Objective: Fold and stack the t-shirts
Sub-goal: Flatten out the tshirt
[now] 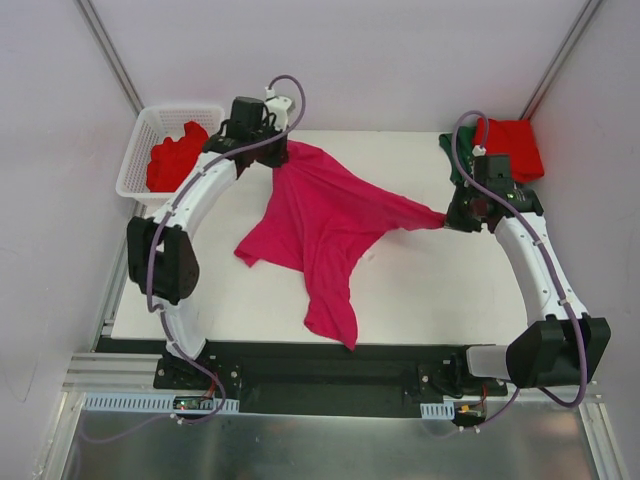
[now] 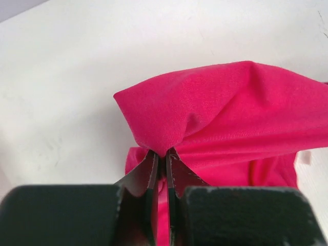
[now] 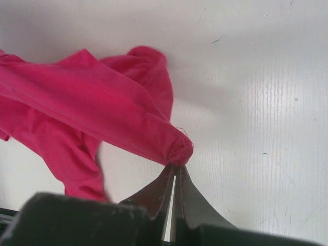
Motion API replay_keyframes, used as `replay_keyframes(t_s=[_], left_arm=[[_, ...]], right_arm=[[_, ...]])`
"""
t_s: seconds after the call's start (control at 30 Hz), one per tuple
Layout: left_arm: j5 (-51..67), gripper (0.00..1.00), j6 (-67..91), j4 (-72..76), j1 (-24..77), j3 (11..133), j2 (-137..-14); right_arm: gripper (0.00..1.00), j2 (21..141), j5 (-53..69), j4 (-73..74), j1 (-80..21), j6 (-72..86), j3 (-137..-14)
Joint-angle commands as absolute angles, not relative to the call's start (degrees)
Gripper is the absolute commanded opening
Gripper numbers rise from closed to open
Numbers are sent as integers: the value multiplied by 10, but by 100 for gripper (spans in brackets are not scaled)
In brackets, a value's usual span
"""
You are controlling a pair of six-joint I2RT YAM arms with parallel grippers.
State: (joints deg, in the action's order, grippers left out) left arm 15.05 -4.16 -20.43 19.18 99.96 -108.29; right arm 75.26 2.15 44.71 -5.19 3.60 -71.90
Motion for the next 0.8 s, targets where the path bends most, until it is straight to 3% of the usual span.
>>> replay_keyframes(t_s=[0.0, 0.37, 0.47, 0.67, 0.77], left_arm=[[92, 0, -62, -206, 177, 938, -1006], [96, 0, 83, -206, 192, 689, -813], [70, 0, 114, -213, 222, 615, -761], [133, 0, 213, -255, 311, 513, -673], [194, 9, 259, -262, 358, 488, -658]], right_arm=[[1, 748, -33, 446, -55, 32, -751], [1, 768, -46, 454, -55, 21, -780], [1, 776, -42, 455, -55, 18, -781], [1, 789, -37, 460, -55, 20, -787], [1, 793, -37, 461, -56, 19, -789]])
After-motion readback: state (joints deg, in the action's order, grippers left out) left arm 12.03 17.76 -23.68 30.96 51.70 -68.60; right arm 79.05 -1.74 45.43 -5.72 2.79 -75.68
